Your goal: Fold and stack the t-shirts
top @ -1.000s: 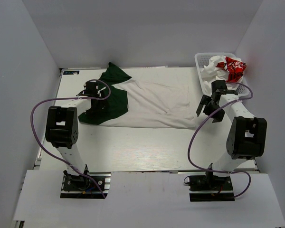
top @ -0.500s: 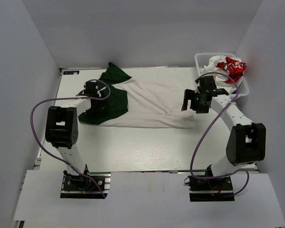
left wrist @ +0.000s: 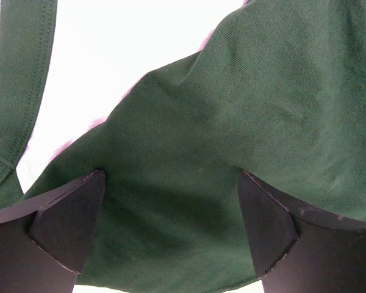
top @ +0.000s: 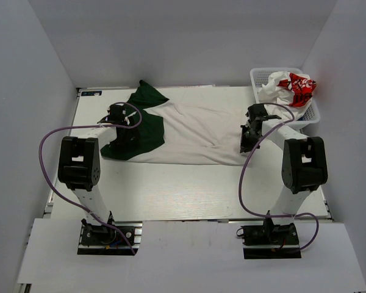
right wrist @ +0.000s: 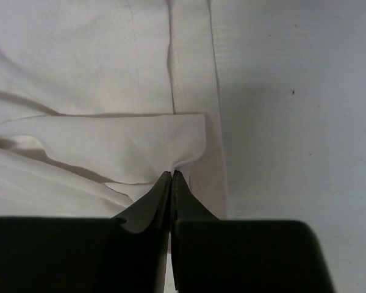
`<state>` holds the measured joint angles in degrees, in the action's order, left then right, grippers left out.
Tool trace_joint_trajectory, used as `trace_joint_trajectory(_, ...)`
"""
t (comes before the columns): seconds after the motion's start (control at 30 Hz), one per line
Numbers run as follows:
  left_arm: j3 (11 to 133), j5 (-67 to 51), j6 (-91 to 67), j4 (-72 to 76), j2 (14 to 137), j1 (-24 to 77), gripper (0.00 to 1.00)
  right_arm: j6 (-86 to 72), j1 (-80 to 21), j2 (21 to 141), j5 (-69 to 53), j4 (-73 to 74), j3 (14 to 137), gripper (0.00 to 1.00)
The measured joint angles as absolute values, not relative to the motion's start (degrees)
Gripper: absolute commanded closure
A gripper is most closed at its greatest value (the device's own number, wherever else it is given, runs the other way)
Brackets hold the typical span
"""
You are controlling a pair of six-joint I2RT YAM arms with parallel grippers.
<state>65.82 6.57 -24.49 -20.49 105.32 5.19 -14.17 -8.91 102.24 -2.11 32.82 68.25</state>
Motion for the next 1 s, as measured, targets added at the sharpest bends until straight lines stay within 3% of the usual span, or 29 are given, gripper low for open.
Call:
trace_joint_trajectory(0.23, 65.69, 6.59, -24.51, -20.53, 105.21, 5.19, 0.00, -14.26, -8.91, 100.64, -3.16, 31.70, 69.25, 1.00)
trace_joint_trajectory(0.63, 64.97, 6.90, -24.93, -20.51, 104.66, 5.19, 0.00, -20.69, -7.25, 85.12, 6.28, 26.00, 66.24, 1.00)
trace_joint_trajectory(1.0, 64.97, 7.55, -25.58, -20.51, 104.66, 5.19, 0.00, -21.89, -5.80, 96.18, 5.41, 25.17, 68.53, 1.00)
